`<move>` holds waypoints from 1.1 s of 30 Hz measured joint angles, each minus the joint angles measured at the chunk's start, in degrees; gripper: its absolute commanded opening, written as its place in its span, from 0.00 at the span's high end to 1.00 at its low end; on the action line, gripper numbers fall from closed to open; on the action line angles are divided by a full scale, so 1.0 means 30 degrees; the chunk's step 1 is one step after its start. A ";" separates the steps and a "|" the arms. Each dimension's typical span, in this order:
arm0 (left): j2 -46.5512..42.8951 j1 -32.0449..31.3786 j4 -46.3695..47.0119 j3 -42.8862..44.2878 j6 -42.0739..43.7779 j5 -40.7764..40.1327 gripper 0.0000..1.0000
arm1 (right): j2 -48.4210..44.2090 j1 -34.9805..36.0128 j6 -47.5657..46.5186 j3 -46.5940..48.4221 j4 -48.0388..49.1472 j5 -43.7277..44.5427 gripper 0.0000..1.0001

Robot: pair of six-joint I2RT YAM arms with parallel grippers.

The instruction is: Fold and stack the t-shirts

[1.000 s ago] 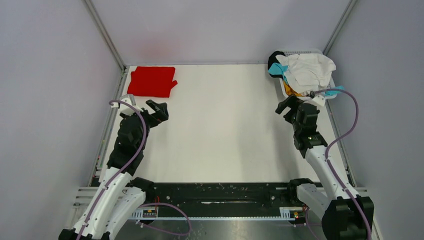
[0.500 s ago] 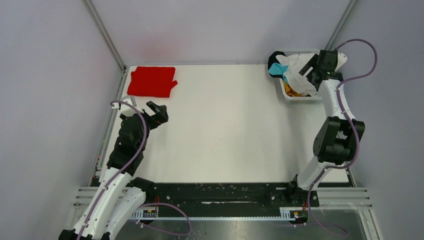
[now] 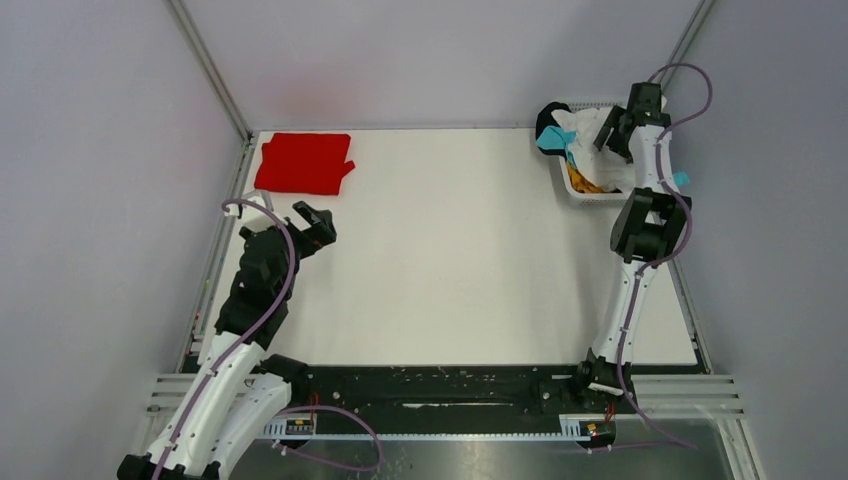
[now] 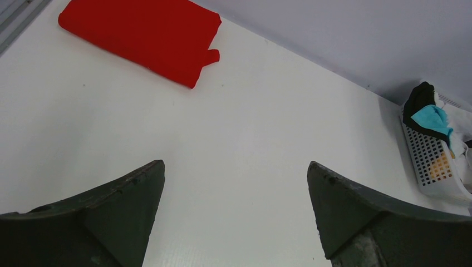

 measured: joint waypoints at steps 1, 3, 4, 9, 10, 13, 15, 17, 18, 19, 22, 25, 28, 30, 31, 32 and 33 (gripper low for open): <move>0.0044 0.0000 -0.0029 0.0022 0.0000 -0.0029 0.01 | 0.0940 -0.0007 -0.0102 0.1158 -0.0474 -0.0386 0.27; 0.0102 0.0000 -0.0044 0.0029 0.0000 -0.0080 0.01 | 0.1967 0.0000 -0.0146 0.2229 -0.1027 -0.1122 0.55; 0.0117 0.0000 -0.0051 0.0029 0.0000 -0.0102 0.01 | 0.2069 -0.0007 -0.0189 0.2317 -0.1188 -0.1384 0.69; 0.0117 0.0000 -0.0051 0.0029 -0.0007 -0.0153 0.01 | 0.1552 -0.0022 -0.0117 0.1508 -0.0787 -0.2193 1.00; 0.0117 0.0000 -0.0051 0.0029 -0.0007 -0.0160 0.01 | 0.1457 -0.0022 -0.0095 0.1362 -0.0714 -0.2208 1.00; 0.0117 0.0000 -0.0058 0.0029 -0.0015 -0.0160 0.01 | 0.1086 -0.0022 -0.0182 0.1020 -0.0532 -0.2222 1.00; 0.0117 0.0000 -0.0109 0.0036 -0.0015 -0.0160 0.01 | 0.0874 -0.0022 -0.0219 0.1020 -0.0583 -0.2229 1.00; 0.0109 0.0000 -0.0364 0.0102 -0.0029 -0.0160 0.01 | 0.0495 -0.0022 -0.0233 0.1042 -0.0685 -0.2244 1.00; 0.0073 0.0000 -0.0415 0.0102 -0.0051 -0.0160 0.01 | 0.0255 -0.0022 -0.0233 0.1086 -0.0823 -0.2266 1.00; 0.0000 0.0000 -0.0495 0.0102 -0.0102 -0.0160 0.01 | -0.0095 -0.0022 -0.0233 0.1137 -0.0976 -0.2331 1.00; -0.0321 0.0000 -0.0663 0.0102 -0.0168 -0.0153 0.01 | -0.1413 -0.0022 -0.0182 0.1450 -0.1173 -0.2608 1.00; -0.0678 0.0000 -0.0780 0.0102 -0.0197 -0.0153 0.01 | -0.3570 -0.0022 0.0102 0.1508 -0.0896 -0.3300 1.00; -0.0918 0.0000 -0.0838 0.0102 -0.0248 -0.0146 0.01 | -0.5989 -0.0022 0.0758 0.1523 0.0124 -0.4779 1.00; -0.1093 0.0000 -0.0831 0.0102 -0.0255 -0.0138 0.01 | -0.7468 -0.0007 0.1501 0.1523 0.1064 -0.6098 1.00; -0.1151 0.0000 -0.0823 0.0102 -0.0262 -0.0138 0.01 | -0.8065 0.0007 0.1858 0.1523 0.1472 -0.6747 1.00; -0.1180 0.0000 -0.0823 0.0102 -0.0262 -0.0131 0.01 | -0.8816 0.0051 0.2331 0.1596 0.1909 -0.7621 1.00; -0.1231 0.0000 -0.0823 0.0102 -0.0262 -0.0124 0.01 | -0.9253 0.0109 0.2652 0.1763 0.2127 -0.8269 1.00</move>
